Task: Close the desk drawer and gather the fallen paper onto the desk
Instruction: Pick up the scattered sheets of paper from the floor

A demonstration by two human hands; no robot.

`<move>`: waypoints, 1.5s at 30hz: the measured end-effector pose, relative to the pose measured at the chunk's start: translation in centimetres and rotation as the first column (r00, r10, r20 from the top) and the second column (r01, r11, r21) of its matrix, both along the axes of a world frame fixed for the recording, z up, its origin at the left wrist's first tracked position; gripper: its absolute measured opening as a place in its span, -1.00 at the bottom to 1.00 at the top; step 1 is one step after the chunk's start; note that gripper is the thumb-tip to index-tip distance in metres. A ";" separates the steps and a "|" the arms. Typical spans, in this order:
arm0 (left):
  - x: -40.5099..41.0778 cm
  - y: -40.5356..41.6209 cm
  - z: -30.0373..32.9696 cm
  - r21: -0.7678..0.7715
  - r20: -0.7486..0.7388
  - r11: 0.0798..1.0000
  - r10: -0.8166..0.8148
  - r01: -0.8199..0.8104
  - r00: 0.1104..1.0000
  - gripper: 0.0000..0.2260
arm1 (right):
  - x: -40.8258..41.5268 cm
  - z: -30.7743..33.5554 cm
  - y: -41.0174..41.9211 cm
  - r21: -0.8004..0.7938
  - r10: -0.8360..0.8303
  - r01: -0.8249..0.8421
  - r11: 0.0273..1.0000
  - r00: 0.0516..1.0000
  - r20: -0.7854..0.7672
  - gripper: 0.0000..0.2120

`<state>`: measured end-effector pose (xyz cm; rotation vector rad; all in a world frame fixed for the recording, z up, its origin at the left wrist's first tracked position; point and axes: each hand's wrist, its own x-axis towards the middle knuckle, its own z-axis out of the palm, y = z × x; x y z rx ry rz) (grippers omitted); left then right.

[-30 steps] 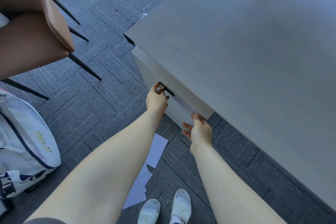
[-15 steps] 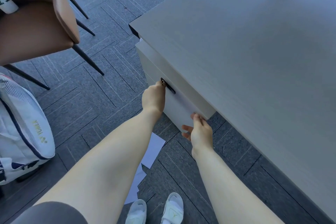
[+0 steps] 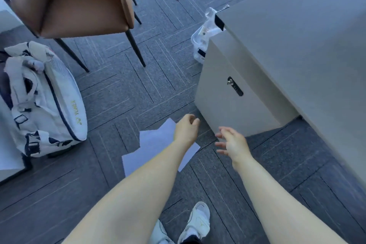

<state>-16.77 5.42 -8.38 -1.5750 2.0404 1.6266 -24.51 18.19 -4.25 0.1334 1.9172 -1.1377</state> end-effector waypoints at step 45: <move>35.3 -3.0 -52.5 0.095 0.206 0.490 0.842 -0.867 0.498 -0.49 | 19.7 -55.6 -12.7 0.298 0.726 -0.704 0.644 0.686 0.050 -0.90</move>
